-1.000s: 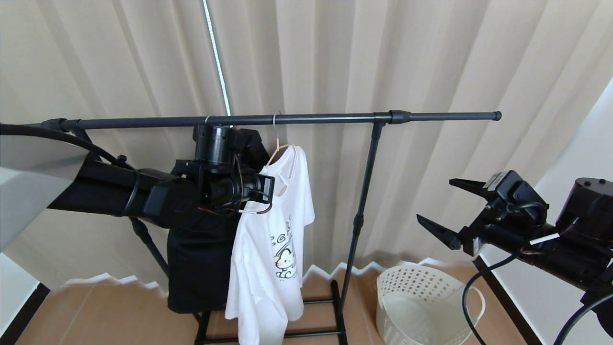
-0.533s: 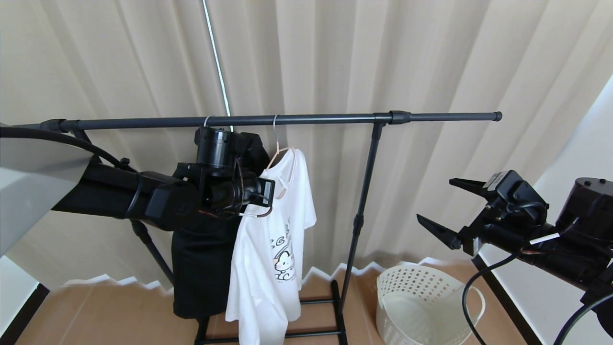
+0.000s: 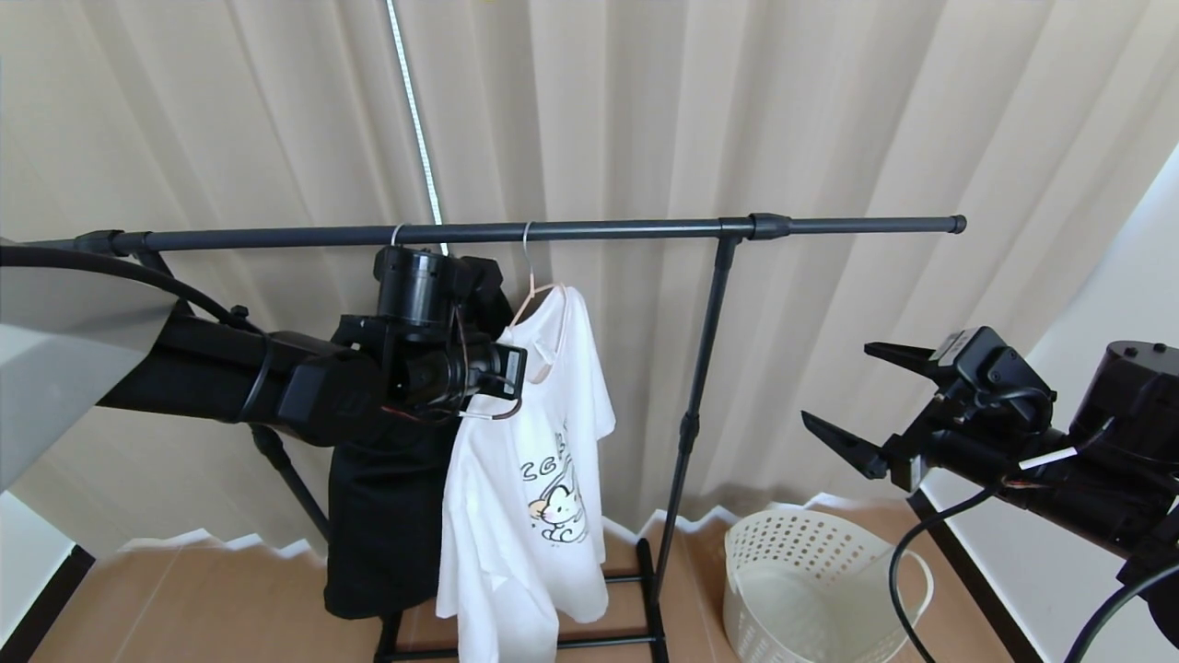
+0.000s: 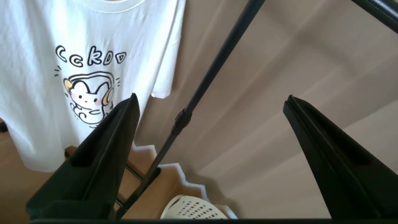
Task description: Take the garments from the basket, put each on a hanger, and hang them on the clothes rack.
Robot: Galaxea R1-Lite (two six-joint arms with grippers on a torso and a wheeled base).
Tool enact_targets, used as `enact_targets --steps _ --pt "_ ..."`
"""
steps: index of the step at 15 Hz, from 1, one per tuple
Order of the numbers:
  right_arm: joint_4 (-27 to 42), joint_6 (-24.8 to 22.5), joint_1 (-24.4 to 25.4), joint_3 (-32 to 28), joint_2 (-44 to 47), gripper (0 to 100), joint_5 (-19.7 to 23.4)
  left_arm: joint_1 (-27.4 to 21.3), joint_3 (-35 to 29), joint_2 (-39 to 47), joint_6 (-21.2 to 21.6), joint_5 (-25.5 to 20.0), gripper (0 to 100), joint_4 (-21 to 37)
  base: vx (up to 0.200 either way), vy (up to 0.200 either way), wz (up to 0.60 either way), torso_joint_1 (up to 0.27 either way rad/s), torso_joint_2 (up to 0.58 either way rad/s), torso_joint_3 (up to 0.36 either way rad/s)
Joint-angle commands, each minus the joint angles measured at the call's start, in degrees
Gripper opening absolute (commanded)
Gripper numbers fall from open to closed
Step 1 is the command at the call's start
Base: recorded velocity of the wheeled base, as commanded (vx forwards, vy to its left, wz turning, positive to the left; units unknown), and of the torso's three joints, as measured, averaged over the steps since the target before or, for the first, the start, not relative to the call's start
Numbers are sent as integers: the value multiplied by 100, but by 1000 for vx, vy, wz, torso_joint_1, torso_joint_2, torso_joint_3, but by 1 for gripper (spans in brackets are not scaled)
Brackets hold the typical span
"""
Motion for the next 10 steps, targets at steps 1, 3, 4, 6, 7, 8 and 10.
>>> enact_targets --steps 1,3,4,6,7,8,10 --pt "-2 -3 2 16 -87 100 4 -6 6 -18 -1 14 100 4 0 0 0 0 0 0" --pt "-2 -3 2 25 -122 100 4 -6 6 -18 -1 58 100 -5 0 0 0 0 0 0" --pt "-2 -3 2 16 -122 100 4 -6 15 -27 -1 146 100 -58 0 0 0 0 0 0" --pt "-2 -3 2 16 -122 100 4 -6 68 -36 -1 252 100 -84 0 0 0 0 0 0" --pt "-2 -3 2 7 -122 100 4 -6 182 -177 8 252 100 -119 0 0 0 0 0 0" --pt "-2 -3 2 7 -131 100 4 12 235 -282 8 252 100 -137 0 0 0 0 0 0" --pt "-2 -3 73 25 -219 100 4 3 674 -678 -1 243 100 -286 0 0 0 0 0 0"
